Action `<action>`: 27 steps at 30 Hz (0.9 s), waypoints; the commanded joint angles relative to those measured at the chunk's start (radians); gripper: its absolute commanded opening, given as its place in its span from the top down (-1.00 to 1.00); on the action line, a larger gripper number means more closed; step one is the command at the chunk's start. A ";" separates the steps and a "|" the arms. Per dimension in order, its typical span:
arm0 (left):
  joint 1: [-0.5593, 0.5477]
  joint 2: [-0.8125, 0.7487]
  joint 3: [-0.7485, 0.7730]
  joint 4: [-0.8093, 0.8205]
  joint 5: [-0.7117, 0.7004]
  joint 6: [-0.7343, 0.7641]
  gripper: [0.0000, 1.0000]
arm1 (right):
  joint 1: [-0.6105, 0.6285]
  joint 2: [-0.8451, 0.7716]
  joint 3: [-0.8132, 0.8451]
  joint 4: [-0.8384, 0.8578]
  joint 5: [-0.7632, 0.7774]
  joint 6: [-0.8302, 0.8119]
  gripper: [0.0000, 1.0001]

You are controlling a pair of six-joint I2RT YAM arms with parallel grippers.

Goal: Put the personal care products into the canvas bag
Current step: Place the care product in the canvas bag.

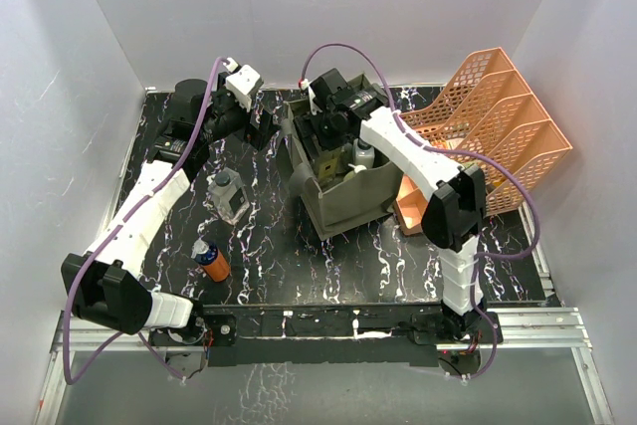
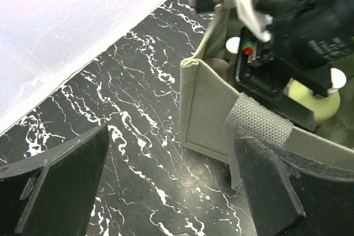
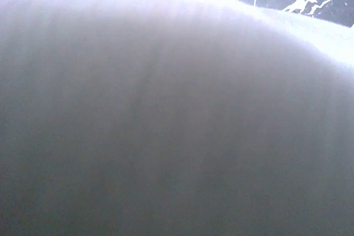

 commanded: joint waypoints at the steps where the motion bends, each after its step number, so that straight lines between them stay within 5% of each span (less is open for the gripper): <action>1: -0.001 -0.020 0.004 0.012 -0.002 0.007 -0.85 | -0.028 0.020 0.088 0.106 -0.031 0.006 0.84; 8: 0.000 -0.028 -0.007 0.016 -0.005 0.016 -0.85 | -0.035 0.033 0.065 0.110 -0.060 0.008 0.71; 27: -0.002 -0.003 -0.009 0.037 0.005 -0.007 -0.85 | -0.028 -0.138 0.021 0.007 -0.106 -0.050 0.84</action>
